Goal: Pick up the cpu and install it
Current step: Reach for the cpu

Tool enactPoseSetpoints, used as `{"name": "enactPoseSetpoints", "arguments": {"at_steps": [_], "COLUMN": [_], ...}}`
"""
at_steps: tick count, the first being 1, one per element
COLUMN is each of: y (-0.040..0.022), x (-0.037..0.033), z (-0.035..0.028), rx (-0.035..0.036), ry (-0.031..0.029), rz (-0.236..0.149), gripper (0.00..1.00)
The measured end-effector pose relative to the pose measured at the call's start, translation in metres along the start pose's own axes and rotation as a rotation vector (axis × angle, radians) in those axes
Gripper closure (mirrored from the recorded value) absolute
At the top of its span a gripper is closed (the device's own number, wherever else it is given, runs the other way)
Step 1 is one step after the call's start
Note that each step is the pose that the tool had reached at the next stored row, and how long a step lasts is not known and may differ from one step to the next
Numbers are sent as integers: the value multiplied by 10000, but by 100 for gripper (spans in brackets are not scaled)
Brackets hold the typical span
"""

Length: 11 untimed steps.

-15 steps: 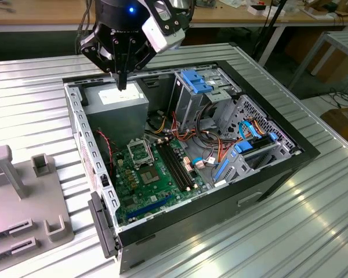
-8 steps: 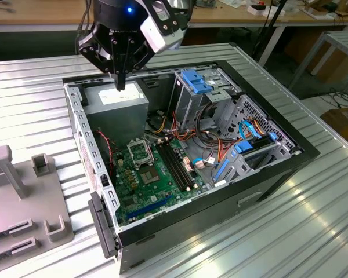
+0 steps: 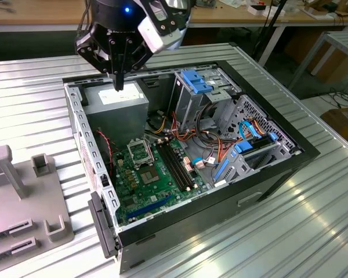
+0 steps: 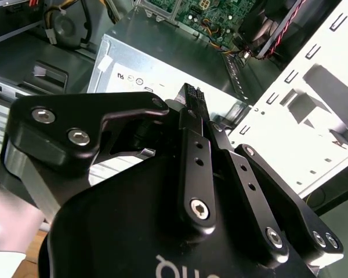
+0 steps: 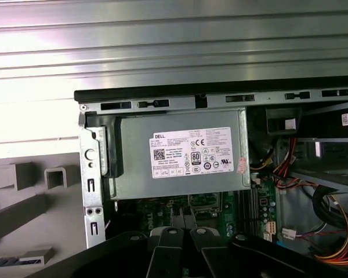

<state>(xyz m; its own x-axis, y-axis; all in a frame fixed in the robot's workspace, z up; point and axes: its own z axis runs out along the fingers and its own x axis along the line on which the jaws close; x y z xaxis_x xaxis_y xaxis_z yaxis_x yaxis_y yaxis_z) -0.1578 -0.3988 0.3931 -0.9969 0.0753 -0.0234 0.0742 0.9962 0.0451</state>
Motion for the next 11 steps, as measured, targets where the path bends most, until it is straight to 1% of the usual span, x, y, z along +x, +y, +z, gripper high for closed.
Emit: {"name": "enactPoseSetpoints", "arguments": {"at_steps": [11], "y": [-3], "x": [48], "z": [-1], "rx": [0], "ry": [0], "rz": [0], "gripper": [89]}}
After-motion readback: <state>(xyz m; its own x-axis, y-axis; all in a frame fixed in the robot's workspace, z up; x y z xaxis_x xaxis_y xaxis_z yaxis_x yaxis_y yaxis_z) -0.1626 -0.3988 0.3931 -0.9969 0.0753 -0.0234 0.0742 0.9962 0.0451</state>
